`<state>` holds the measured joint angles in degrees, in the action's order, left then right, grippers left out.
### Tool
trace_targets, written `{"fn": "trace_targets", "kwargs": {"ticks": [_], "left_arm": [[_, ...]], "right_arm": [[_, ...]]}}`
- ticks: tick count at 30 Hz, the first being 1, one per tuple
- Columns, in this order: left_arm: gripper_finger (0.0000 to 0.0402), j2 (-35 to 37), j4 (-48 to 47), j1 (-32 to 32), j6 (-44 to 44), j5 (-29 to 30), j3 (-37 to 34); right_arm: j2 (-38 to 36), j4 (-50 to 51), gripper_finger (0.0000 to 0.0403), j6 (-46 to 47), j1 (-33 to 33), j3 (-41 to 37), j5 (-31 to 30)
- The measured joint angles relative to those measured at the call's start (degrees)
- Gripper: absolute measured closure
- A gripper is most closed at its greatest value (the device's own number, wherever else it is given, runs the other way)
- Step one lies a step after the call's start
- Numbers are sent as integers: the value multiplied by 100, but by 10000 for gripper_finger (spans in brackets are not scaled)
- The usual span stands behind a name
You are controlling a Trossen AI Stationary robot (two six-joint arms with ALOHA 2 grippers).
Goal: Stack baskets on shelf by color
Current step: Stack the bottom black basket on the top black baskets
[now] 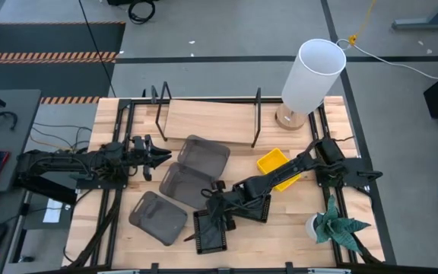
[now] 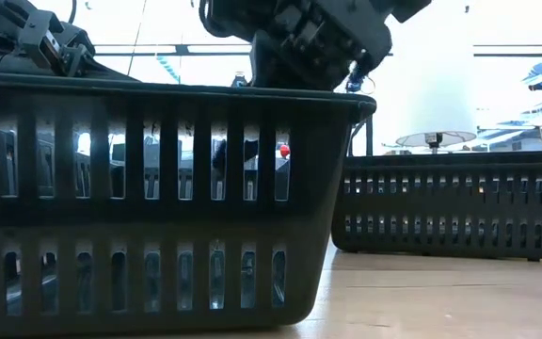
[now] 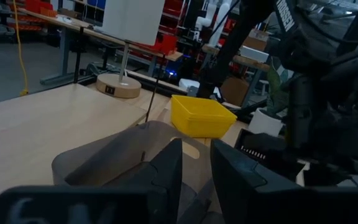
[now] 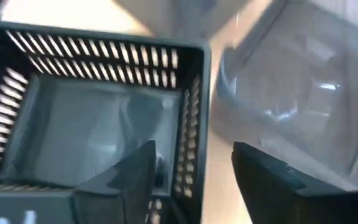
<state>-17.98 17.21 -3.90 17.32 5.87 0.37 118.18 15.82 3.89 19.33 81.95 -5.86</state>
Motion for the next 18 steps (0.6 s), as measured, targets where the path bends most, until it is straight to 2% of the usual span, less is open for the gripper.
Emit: {"fn": "trace_targets", "kwargs": {"ticks": [16, 18], "left_arm": [[313, 0, 7, 0, 0, 0, 1], [311, 0, 6, 0, 1, 0, 0]], "right_arm": [[-1, 292, 376, 262, 1, -9, 100], [-5, 303, 389, 292, 8, -9, 141]]}}
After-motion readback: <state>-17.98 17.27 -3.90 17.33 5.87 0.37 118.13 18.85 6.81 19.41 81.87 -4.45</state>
